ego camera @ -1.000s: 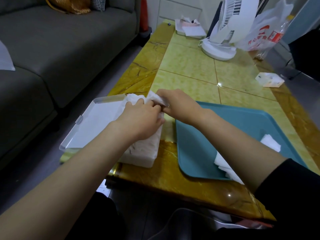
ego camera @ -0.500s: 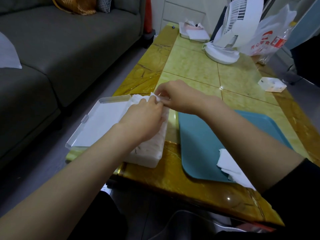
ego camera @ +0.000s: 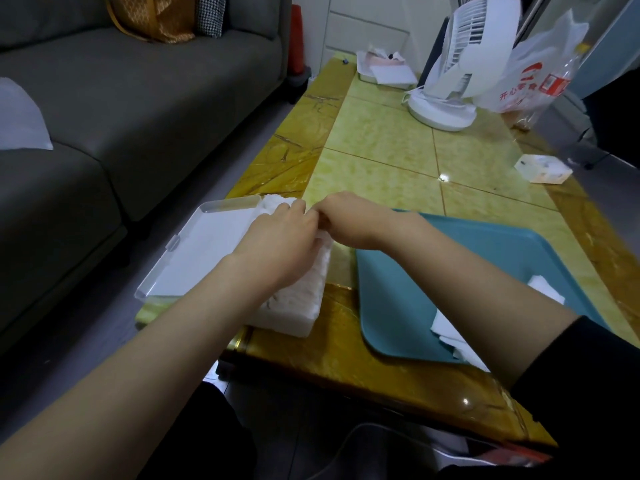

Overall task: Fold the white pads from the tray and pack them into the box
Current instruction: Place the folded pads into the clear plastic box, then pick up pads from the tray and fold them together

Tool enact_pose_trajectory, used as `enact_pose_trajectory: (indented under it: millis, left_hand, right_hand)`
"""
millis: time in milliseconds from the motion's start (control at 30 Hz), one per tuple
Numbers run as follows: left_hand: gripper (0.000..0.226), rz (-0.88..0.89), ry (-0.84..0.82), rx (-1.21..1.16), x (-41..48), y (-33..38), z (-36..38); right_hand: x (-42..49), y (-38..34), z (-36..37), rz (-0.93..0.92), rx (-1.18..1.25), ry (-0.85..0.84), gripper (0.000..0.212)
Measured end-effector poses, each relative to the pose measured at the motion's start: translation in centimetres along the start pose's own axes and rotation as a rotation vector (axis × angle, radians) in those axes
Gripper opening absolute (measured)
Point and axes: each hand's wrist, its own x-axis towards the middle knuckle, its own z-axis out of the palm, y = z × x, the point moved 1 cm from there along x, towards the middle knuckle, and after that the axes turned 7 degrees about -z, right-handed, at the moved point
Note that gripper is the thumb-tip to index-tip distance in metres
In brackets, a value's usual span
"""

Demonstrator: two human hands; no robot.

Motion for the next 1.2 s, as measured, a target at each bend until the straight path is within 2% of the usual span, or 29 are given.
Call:
enact_pose_trajectory:
  millis: [133, 200, 267, 367, 500, 600, 700, 900, 967, 1067, 1133, 1200]
  left_hand:
    - [0.024, 0.015, 0.046, 0.105, -0.5, 0.9, -0.1]
    - [0.024, 0.048, 0.08, 0.065, -0.9, 1.9, -0.3]
    - [0.025, 0.087, 0.096, -0.017, -1.2, 3.3, -0.5]
    - [0.025, 0.159, 0.056, -0.101, -1.4, 6.1, 0.1]
    - [0.026, 0.249, -0.053, -0.148, -1.6, 9.9, 1.9]
    - [0.028, 0.276, -0.135, -0.141, -1.7, 11.9, 3.6]
    - [0.03, 0.262, -0.222, -0.152, -1.9, 13.1, 4.9]
    - [0.033, 0.192, -0.223, -0.162, -2.4, 15.1, 5.8]
    - [0.036, 0.192, -0.22, -0.182, -2.5, 15.9, 6.0]
    - [0.039, 0.22, -0.232, -0.168, -2.5, 16.5, 6.3]
    - [0.04, 0.231, -0.238, -0.152, -2.5, 16.8, 6.4]
    - [0.04, 0.235, -0.229, -0.146, -2.4, 16.9, 6.5]
  right_hand:
    - [-3.7, 0.7, 0.9, 0.043, 0.108, 0.293, 0.032]
    - [-6.1, 1.7, 1.3, 0.138, 0.17, 0.413, 0.031]
    - [-8.3, 3.7, 2.0, 0.274, 0.192, 0.452, 0.029]
    - [-11.9, 7.7, 3.2, 0.535, 0.184, 0.403, 0.034]
    - [-17.2, 12.9, 5.4, 0.885, 0.177, 0.207, 0.049]
    - [-20.1, 14.7, 6.6, 1.038, 0.197, 0.165, 0.054]
    - [-21.4, 15.0, 7.1, 1.024, 0.261, 0.193, 0.051]
    - [-21.8, 14.4, 7.3, 0.852, 0.406, 0.467, 0.027]
    - [-22.1, 14.4, 7.2, 0.856, 0.346, 0.566, 0.028]
    - [-22.8, 15.2, 7.9, 0.9, 0.224, 0.486, 0.039]
    - [-23.1, 15.6, 8.5, 0.935, 0.269, 0.388, 0.047]
    - [-23.2, 15.8, 8.7, 0.935, 0.318, 0.364, 0.046]
